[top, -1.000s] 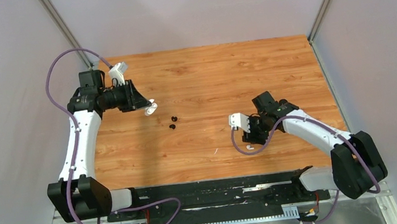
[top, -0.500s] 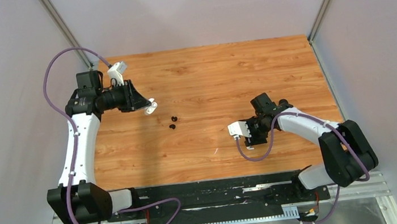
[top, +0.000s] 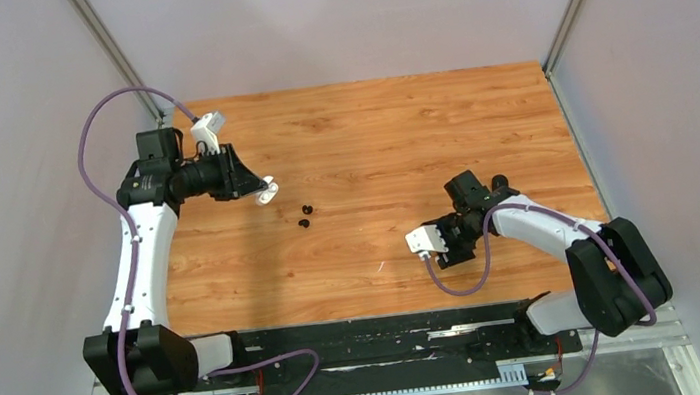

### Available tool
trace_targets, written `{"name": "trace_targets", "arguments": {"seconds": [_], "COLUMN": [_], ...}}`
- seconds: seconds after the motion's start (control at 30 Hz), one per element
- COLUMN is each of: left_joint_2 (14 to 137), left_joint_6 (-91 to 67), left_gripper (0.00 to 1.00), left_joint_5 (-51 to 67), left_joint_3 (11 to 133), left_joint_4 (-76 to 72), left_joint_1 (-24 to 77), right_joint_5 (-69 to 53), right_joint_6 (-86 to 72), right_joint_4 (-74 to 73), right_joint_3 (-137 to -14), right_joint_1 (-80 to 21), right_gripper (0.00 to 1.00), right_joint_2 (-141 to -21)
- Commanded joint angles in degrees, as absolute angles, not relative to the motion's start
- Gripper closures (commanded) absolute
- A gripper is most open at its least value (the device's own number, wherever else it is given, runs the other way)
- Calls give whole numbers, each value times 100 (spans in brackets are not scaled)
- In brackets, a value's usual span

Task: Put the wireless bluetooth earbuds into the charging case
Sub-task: Pick up the earbud from the center of the board.

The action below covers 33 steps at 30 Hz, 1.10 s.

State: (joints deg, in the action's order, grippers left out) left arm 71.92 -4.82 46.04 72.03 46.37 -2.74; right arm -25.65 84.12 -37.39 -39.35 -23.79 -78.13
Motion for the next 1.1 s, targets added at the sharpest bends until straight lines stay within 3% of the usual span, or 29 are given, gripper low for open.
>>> {"name": "trace_targets", "arguments": {"seconds": [0.0, 1.07], "left_joint_2": [6976, 6957], "left_joint_6": [-518, -622], "left_gripper": [100, 100], "left_joint_5": [4713, 4737], "left_joint_3": [7163, 7058], "left_joint_4": [4410, 4393], "left_joint_1": [-257, -259], "right_joint_5": [-2935, -2772], "right_joint_6": [8491, 6056], "right_joint_4": [-3848, -3909], "right_joint_3": [-4005, -4135], "right_joint_1": [-2504, -2778], "right_gripper": [43, 53], "right_joint_2": [-7735, -7858]}}
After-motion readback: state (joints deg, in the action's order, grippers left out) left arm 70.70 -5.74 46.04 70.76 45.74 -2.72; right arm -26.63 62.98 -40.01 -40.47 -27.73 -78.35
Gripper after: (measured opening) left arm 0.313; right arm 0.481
